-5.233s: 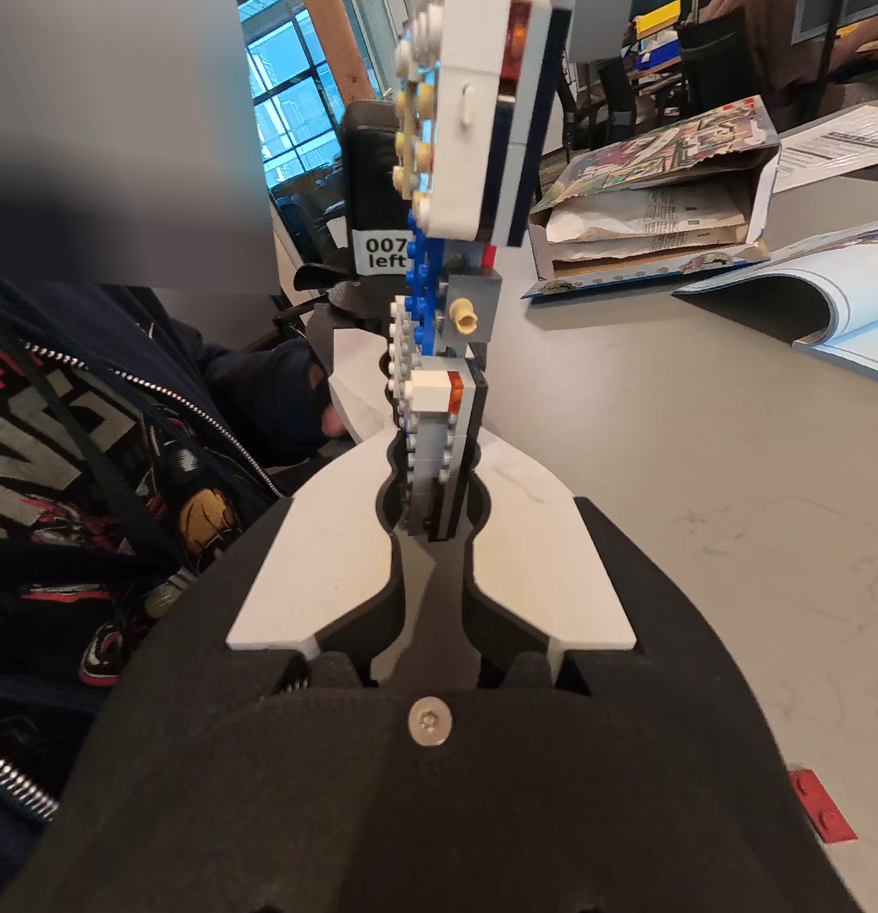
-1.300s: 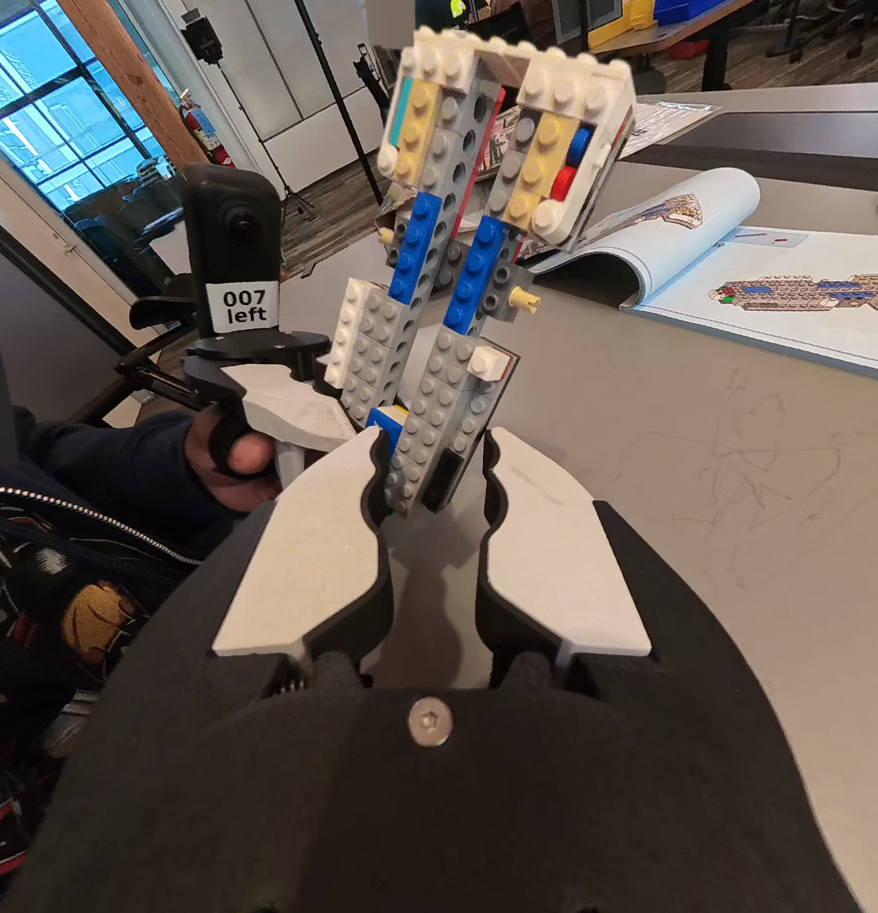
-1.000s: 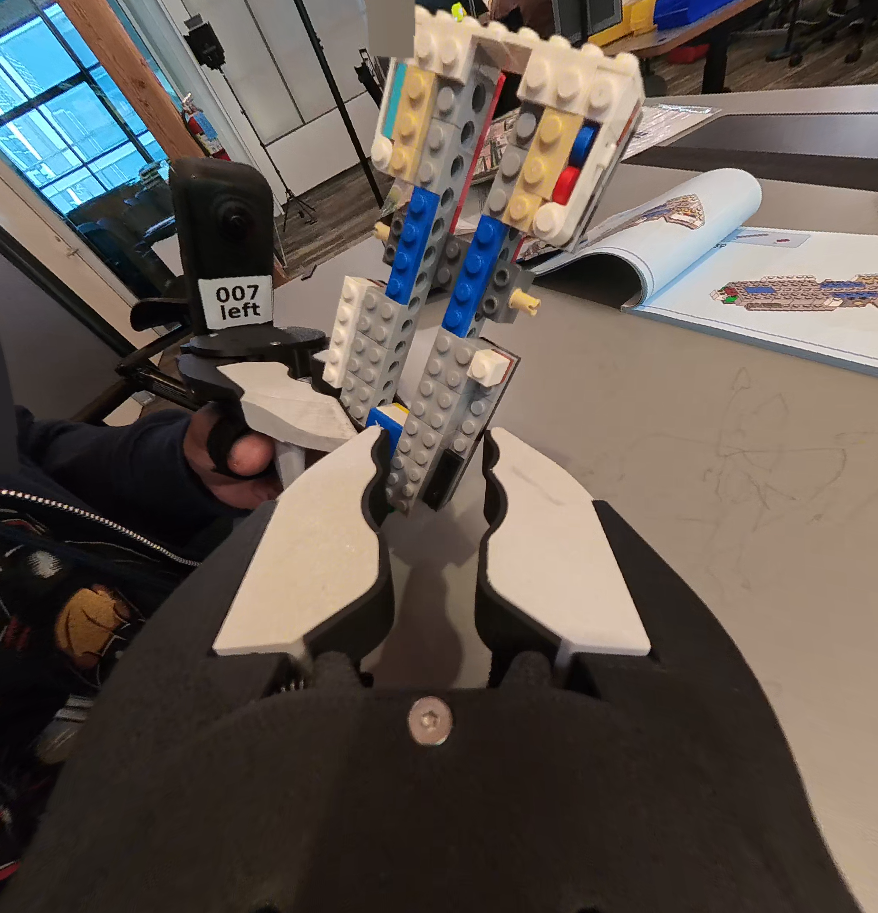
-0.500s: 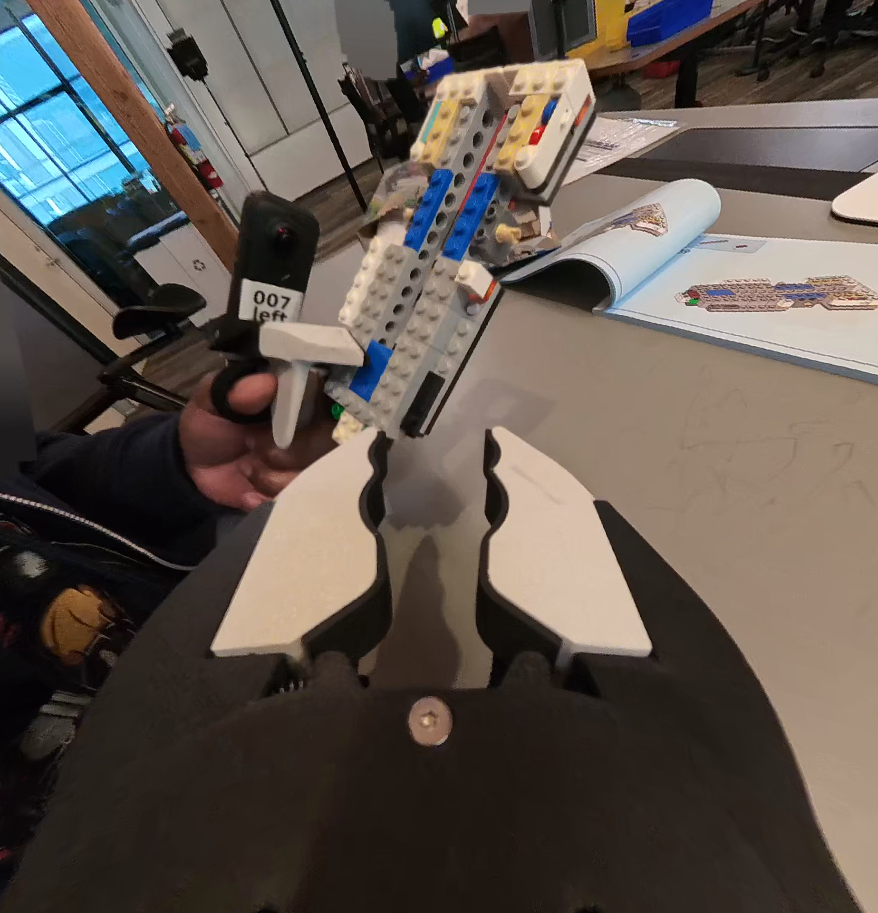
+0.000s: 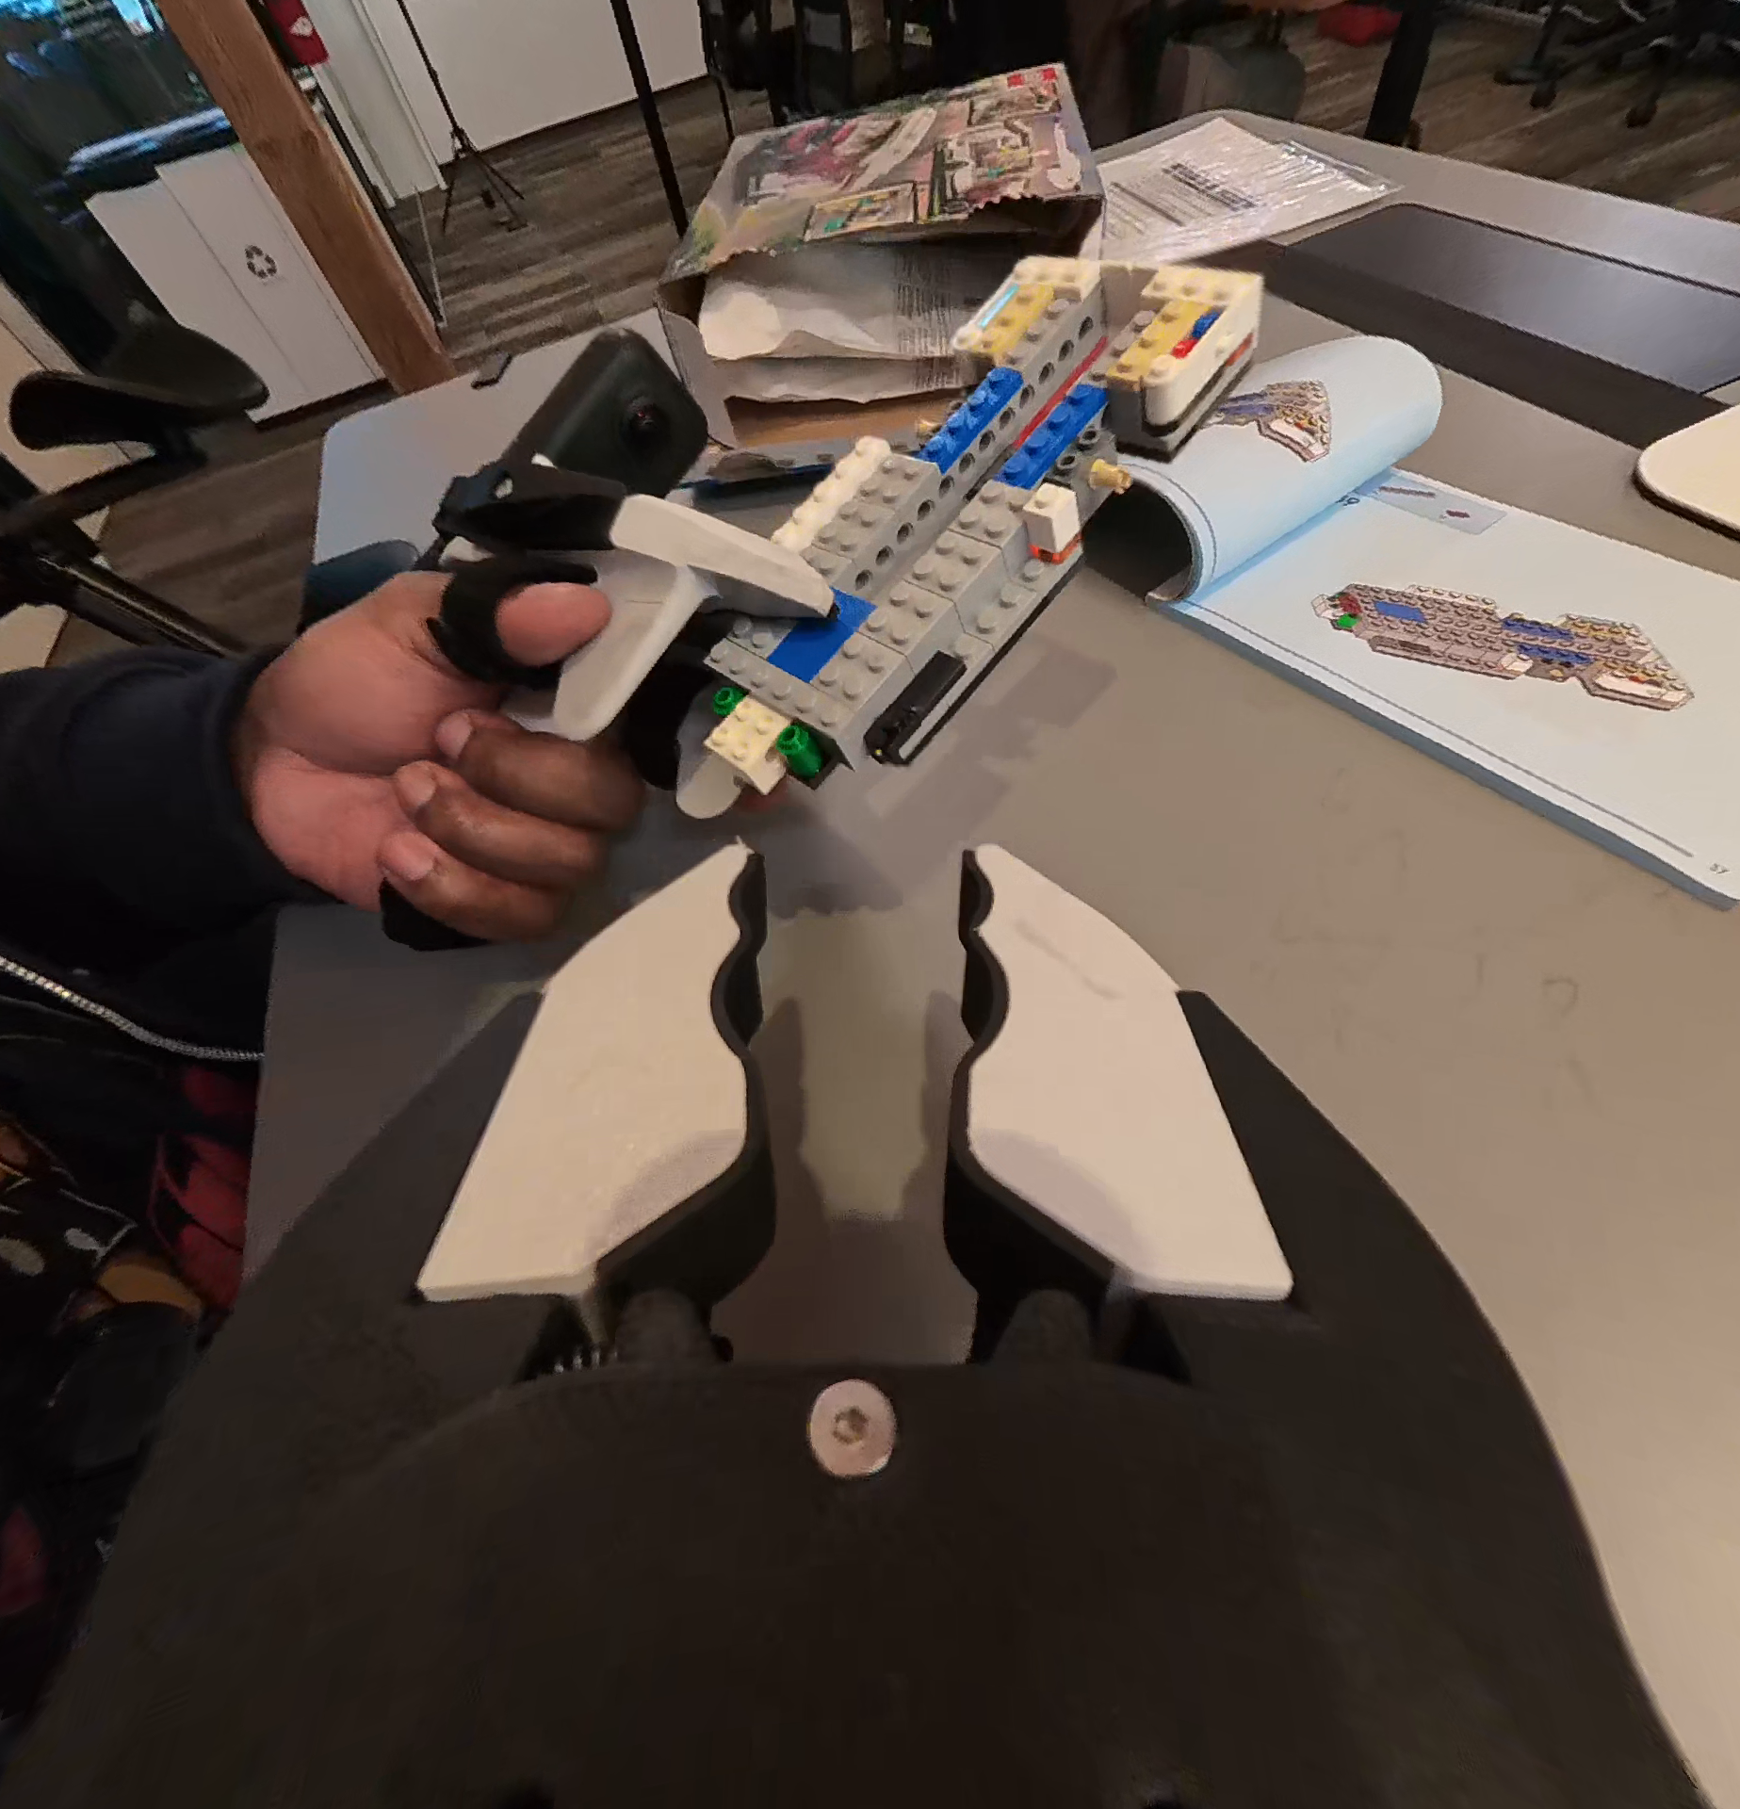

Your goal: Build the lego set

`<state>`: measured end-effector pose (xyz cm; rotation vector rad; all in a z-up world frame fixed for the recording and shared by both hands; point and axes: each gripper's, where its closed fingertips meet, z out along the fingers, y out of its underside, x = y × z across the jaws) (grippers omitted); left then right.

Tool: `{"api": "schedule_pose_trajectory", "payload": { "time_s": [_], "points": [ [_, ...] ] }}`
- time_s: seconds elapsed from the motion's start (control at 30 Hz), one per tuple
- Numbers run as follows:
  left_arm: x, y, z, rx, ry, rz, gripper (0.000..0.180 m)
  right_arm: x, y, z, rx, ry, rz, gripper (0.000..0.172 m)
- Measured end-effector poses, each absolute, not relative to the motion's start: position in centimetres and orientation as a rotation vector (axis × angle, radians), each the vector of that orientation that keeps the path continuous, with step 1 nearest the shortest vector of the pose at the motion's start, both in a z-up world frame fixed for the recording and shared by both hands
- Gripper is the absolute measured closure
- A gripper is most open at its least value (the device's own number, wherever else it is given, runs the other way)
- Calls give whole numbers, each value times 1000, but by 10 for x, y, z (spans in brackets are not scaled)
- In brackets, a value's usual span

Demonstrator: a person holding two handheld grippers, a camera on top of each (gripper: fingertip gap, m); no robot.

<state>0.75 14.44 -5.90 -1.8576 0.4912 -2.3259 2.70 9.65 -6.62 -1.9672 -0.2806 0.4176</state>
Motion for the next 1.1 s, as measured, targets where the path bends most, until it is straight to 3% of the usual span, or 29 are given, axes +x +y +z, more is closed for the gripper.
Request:
{"api": "schedule_pose_trajectory", "payload": {
  "time_s": [0.63,0.8,1.1],
  "points": [
    [17,159,-80,-2035,412,-2341,160,113,43,-131,-2246,-93,163,135],
    [19,157,-81,-2051,423,-2353,160,113,45,-138,-2286,-140,160,142],
    [46,149,-74,-2017,514,-2449,160,117,50,-139,-2294,-181,212,136]
  ]
}}
